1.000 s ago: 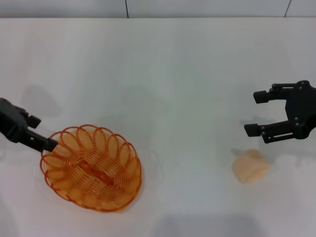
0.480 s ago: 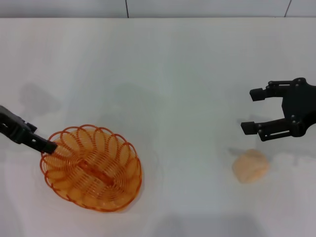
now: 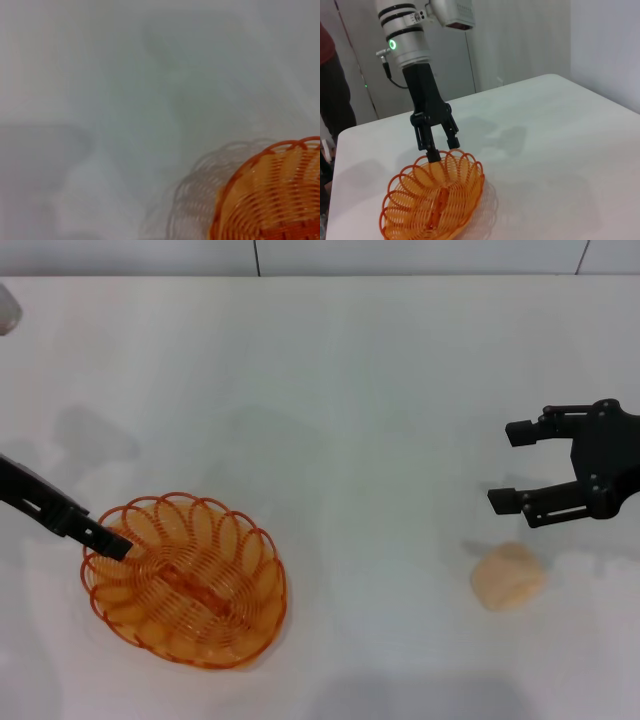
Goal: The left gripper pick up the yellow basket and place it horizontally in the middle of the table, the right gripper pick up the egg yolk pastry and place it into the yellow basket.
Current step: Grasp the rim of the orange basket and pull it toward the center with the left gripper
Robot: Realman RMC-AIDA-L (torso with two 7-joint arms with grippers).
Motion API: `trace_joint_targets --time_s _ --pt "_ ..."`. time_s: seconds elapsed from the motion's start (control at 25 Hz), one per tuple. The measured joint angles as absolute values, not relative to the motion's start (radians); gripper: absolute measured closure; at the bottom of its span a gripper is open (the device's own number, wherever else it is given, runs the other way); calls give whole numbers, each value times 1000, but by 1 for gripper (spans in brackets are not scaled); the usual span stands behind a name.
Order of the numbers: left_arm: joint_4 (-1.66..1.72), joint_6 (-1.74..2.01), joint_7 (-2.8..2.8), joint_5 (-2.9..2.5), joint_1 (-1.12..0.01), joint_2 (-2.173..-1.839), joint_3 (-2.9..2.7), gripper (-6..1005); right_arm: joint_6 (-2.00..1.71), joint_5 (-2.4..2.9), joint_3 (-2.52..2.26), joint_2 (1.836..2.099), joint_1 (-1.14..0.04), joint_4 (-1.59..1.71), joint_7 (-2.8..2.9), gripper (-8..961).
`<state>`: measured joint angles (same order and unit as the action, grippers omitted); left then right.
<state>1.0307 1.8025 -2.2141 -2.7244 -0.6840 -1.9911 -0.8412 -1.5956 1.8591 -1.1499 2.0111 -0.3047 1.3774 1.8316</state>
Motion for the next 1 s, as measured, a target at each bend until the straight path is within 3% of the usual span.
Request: trace_joint_targets --time_s 0.6,0.8,1.0 --pt "983 1759 -2300 -2780 -730 -2009 -879 167 -1595 1859 -1147 2011 -299 1376 1832 96" --pt "982 1747 -2347 -2782 -742 -2010 -882 374 -1595 1859 -1147 2011 -301 1366 1832 96" --pt "979 1745 -2365 -2782 -745 -2012 -923 440 -1595 1859 -1145 2011 -301 1365 1831 96"
